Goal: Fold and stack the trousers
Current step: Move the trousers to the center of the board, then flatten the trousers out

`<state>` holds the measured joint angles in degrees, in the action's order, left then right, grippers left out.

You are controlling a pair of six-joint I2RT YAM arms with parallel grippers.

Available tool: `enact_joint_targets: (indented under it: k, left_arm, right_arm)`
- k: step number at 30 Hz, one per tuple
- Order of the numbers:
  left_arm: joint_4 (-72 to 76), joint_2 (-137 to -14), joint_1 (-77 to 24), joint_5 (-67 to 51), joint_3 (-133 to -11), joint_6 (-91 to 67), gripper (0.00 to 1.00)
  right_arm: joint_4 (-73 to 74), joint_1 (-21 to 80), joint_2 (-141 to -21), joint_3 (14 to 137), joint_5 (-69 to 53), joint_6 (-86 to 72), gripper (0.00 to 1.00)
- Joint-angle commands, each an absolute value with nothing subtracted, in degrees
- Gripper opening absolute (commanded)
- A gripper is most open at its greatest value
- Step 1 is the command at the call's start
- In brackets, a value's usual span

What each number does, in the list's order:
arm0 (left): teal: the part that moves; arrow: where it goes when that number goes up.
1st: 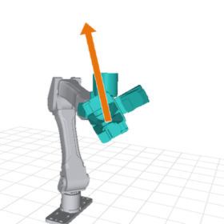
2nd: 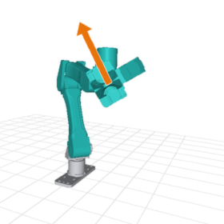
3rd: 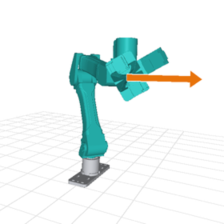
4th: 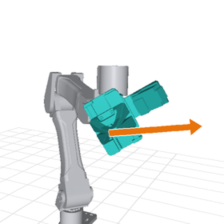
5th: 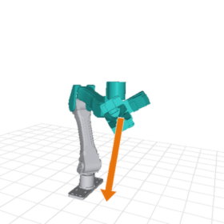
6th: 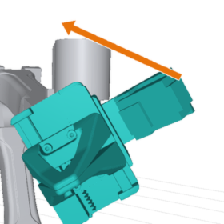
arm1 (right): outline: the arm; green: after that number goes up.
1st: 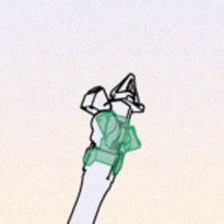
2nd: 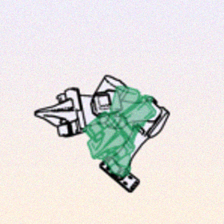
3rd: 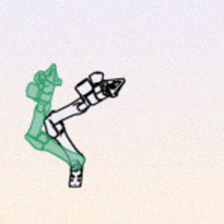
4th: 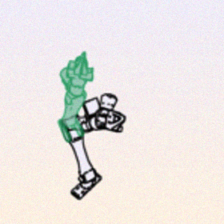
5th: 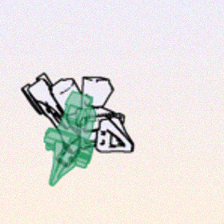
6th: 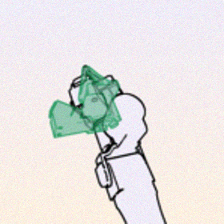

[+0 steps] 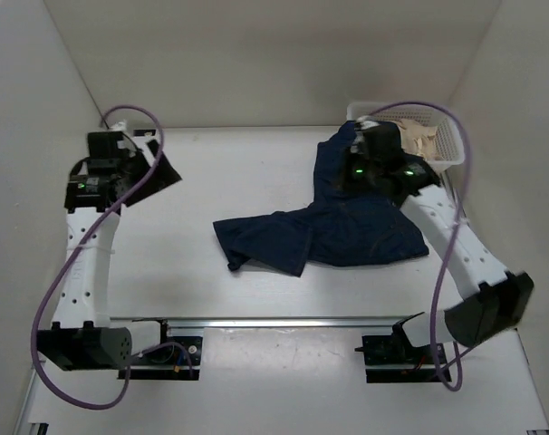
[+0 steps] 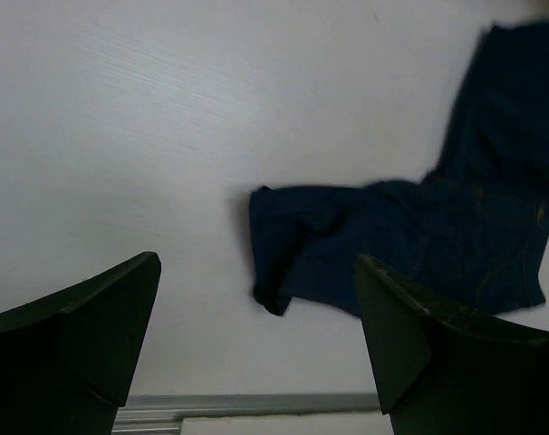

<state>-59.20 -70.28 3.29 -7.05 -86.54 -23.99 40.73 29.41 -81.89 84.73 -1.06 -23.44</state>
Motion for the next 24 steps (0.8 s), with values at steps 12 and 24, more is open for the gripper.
enact_joint_targets:
  k: [12,24]
  left_arm:
    - [-49.14,-86.2,-30.14,-2.21,-66.54,-36.56,0.99]
    - [-46.32,-98.88,-29.8,-0.26,-72.5,-35.51,0.1]
  right_arm:
    - [37.53,-12.63,-66.53,45.46,-16.25,-32.7,0.97]
    - [21.63,-15.73,-81.19,42.45,-13.54,-36.03,0.75]
